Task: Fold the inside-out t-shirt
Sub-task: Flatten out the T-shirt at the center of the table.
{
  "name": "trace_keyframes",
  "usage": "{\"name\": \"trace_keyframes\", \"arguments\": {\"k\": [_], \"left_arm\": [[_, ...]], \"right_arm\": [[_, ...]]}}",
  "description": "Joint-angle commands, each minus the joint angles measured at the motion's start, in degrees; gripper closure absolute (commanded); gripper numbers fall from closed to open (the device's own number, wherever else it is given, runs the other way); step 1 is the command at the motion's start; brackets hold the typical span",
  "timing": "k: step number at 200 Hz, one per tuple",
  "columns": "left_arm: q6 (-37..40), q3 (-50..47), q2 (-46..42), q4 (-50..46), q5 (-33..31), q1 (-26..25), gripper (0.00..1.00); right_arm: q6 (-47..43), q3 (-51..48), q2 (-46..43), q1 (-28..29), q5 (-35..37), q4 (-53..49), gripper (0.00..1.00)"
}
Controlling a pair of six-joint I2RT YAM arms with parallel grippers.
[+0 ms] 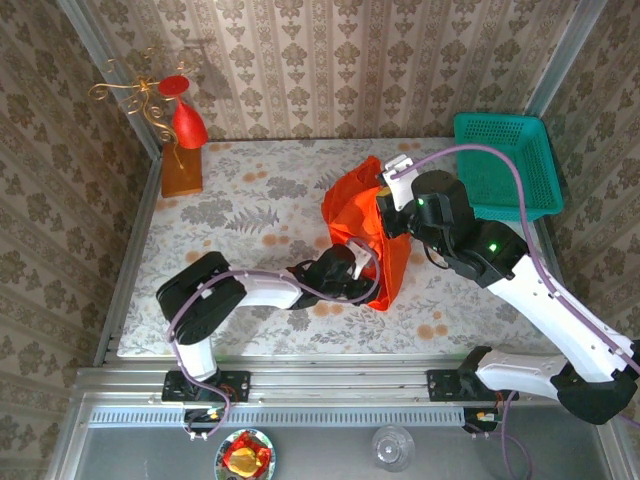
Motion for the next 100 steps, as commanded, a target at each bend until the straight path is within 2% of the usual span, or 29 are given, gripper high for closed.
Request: {"name": "trace_keyframes", "arguments": {"k": [1,23,43,60,100], "left_arm": [[-1.4,-0.2,0.6,1.7,2.0,0.2,0.68],[-1.4,-1.4,-0.2,1.1,1.1,0.7,0.86],[-0.2,-3.9,-5.6,-0.3,-2.0,2.2,0.97],[1.6,-5.6,-13.7,-5.0,-5.0,5.4,1.0],[8.1,-1.0,-37.3,-22.1,-6.9,18.5,1.0]], "right_arm": [[-0.1,1.2,-1.3,-0.6,3.9,0.7,1.0],[-0.4,0.4,-2.1,-2.2,8.0,-0.4,1.0],[-0.3,-1.1,-3.9,-4.2,9.7,-0.9,1.0],[0.3,-2.8,-6.0,-6.3,10.2,-1.3,1.0],[3.0,-7.2,-10.9,-10.3,10.3,-1.5,1.0]]}}
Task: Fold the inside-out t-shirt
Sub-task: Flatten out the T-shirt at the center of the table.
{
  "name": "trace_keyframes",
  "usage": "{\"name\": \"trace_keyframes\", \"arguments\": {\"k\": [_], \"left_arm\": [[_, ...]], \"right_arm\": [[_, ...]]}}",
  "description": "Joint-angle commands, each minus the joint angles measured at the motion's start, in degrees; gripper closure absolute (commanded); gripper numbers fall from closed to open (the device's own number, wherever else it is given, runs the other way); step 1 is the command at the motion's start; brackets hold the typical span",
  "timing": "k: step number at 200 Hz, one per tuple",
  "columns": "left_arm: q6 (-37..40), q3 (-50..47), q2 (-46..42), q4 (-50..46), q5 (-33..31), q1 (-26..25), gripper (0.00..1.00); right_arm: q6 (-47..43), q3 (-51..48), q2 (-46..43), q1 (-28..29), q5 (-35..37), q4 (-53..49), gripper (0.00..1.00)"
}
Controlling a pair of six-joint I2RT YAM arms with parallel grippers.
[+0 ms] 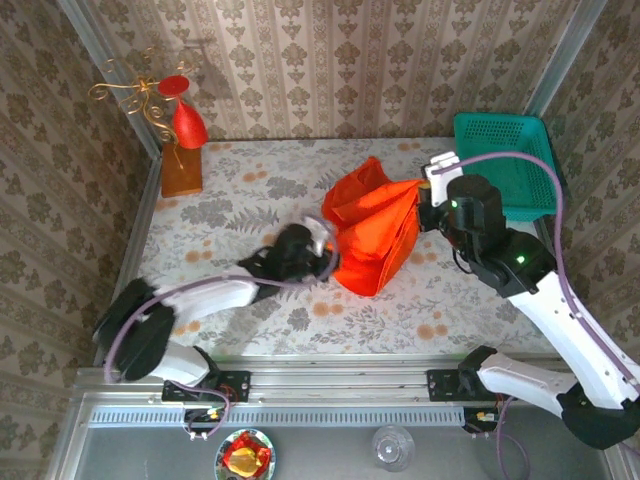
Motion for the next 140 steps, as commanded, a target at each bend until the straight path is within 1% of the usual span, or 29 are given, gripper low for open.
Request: {"name": "trace_keyframes", "arguments": {"k": [1,12,25,36,47,57,60,70,84,98,114,128,140], "left_arm": [[6.1,4.8,-13.2,-11.5,-2.8,6.9,1.0],[8.4,8.6,-18.4,-16.4,-2.6,10.4,1.0],[10.8,14.1,-22.6,-21.8,-1.5,14.7,1.0],[12.5,20.2,-24.3,-26.8,0.9,18.1,1.0],[14.3,27.6,-25.0,-32.5,3.3,20.5,1.0],[15.9,34.7,-25.0,-37.0,4.6,20.7,1.0],[16.4,36.7,-25.0,-38.2,4.8,22.1,1.0],[17.7,43.0,-24.8,-41.4,5.3,22.5,1.0],[18.7,50.8,-24.1,-44.8,5.5,22.8,1.0],[19.4,56.4,-22.8,-46.8,5.1,23.1,1.0],[20.5,59.7,-20.7,-47.8,4.2,23.4,1.0],[20.8,59.3,-18.9,-47.1,2.0,23.8,1.0],[20.8,58.0,-17.0,-45.4,1.9,24.4,1.0]], "right_arm": [[2.4,-2.0,-2.9,-1.5,2.3,-0.7,1.0],[3.1,-2.6,-4.5,-1.7,2.2,-0.6,1.0],[4.6,-2.6,-6.4,-1.8,1.2,-0.3,1.0],[5.9,-1.3,-8.3,-1.9,-1.3,-0.5,1.0],[7.1,0.8,-9.9,-1.9,-3.6,-0.8,1.0],[8.1,2.7,-11.7,-1.9,-5.4,-0.4,1.0],[8.4,3.2,-12.3,-1.9,-5.9,-0.1,1.0],[9.3,4.6,-14.0,-1.9,-7.0,1.0,1.0],[10.0,7.4,-15.5,-1.9,-8.3,2.6,1.0],[9.5,10.7,-15.2,-1.9,-9.5,2.7,1.0],[8.0,13.5,-13.8,-1.9,-9.6,2.7,1.0],[6.4,13.8,-11.9,-1.9,-7.4,3.2,1.0],[5.1,13.1,-10.1,-1.9,-4.9,4.0,1.0]]}}
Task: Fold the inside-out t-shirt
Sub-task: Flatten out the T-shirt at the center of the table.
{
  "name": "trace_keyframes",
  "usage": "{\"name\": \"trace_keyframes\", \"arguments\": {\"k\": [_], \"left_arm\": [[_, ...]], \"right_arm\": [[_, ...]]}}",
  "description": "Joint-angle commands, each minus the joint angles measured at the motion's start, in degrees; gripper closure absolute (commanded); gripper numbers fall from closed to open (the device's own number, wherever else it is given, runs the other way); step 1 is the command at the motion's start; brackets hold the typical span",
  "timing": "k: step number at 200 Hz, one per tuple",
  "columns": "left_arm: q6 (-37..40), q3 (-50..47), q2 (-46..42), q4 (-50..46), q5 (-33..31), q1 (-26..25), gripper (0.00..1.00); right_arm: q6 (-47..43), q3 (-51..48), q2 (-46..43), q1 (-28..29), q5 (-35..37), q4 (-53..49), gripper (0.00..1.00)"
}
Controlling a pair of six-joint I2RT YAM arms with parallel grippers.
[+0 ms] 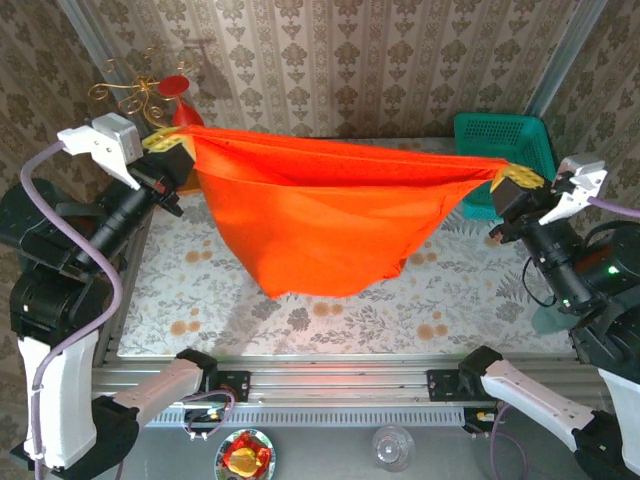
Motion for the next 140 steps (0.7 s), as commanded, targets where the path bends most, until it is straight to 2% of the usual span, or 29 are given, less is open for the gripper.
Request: {"name": "trace_keyframes", "arguments": {"k": [1,32,59,94,121,140], "left_arm": [[2.3,-2.2,6.0,-3.0,-1.9,1.3,1.0],[-0.9,-4.8,13.0,4.0,1.7,4.2,1.0],[-4.4,-1.8,21.2,10.3,6.4,7.9,1.0],[-6.9,15.4,33.8,10.4,10.4,10.9,1.0],[-9.7,29.2,40.6,7.2,13.6,12.6,1.0],[-10.1,31.7,40.8,6.2,15.0,13.1,1.0]], "right_arm": [[-2.6,-1.0,4.7,-0.2,3.6,2.0,1.0],[-6.2,-4.2,11.3,-1.4,8.0,6.3,1.0],[-4.7,-5.0,18.5,-7.4,4.4,11.5,1.0],[-1.5,5.0,29.3,-14.0,-1.7,15.2,1.0],[-1.7,15.0,33.6,-14.7,-3.2,15.0,1.0],[-2.2,17.2,33.2,-14.7,-3.0,14.9,1.0]]}}
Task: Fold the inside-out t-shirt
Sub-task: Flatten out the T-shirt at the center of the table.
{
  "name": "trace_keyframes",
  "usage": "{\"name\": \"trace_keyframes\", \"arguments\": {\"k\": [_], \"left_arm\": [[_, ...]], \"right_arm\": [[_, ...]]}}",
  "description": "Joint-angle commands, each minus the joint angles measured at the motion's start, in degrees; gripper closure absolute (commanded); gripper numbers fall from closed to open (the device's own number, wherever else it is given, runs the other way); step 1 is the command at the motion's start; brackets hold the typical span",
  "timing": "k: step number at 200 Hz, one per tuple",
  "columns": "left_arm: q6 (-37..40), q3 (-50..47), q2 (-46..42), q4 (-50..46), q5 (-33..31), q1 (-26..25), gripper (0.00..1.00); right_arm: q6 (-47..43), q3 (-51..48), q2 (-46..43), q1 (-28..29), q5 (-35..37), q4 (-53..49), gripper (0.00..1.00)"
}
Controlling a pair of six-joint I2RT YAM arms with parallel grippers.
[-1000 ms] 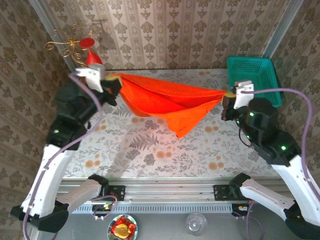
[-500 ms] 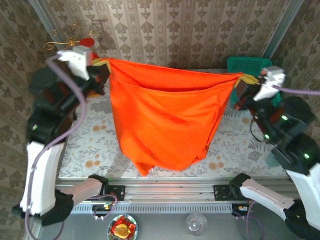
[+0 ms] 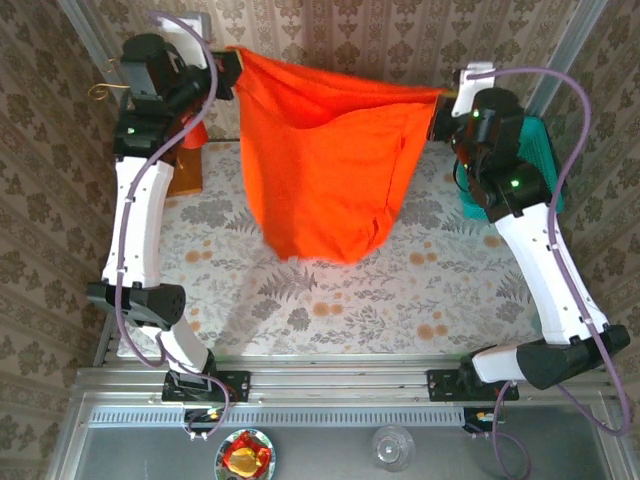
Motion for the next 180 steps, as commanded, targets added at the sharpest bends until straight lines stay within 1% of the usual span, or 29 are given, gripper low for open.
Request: {"name": "trace_keyframes", "arguments": {"k": [1,17,35,45,57,85,103,117,128,148,167,180], "left_arm": [[-2.6,5.0,-1.9,0.7,4.4,0.9,1.0],[-2.3,0.4,-5.1,0.9,5.6,1.0,1.0],[-2.7,-11.4,-11.9,3.0,6.4,0.9,1.0],[-3.6,-21.3,-16.3,5.0,6.9,0.9,1.0],[-5.2,-34.8,-23.0,9.1,6.9,0.5,1.0],[-9.3,-65.3,-36.7,18.8,3.7,-1.7,1.0],[-12.2,-81.0,-40.9,24.3,2.4,-3.4,1.0],[-13.9,-91.0,-41.8,29.2,0.9,-5.1,1.0],[-14.4,-96.9,-41.1,32.2,-0.1,-6.2,1.0],[-15.5,-103.8,-38.3,35.7,-0.5,-6.8,1.0],[-15.8,-106.0,-36.0,37.1,0.6,-7.2,1.0],[-15.4,-105.8,-35.2,36.7,1.0,-7.4,1.0]], "right_arm": [[0.3,5.4,-2.4,-0.2,-1.4,4.6,1.0],[0.4,2.4,-5.1,-0.1,-1.5,4.5,1.0],[1.4,-4.8,-9.7,-0.2,-3.6,3.0,1.0],[2.5,-9.4,-12.5,-0.1,-5.9,1.6,1.0],[4.5,-16.6,-16.5,-0.1,-10.4,0.0,1.0],[10.1,-34.4,-22.9,0.1,-18.1,-2.6,1.0],[14.5,-45.9,-24.6,0.3,-20.9,-1.4,1.0],[18.1,-53.8,-24.2,0.9,-22.5,0.3,0.94],[20.4,-59.2,-23.0,1.3,-23.7,2.3,0.89],[23.6,-65.2,-19.5,1.3,-24.5,4.6,0.86],[22.6,-64.5,-16.3,1.6,-25.2,3.0,0.82],[19.7,-62.1,-14.9,3.2,-25.2,1.2,0.77]]}}
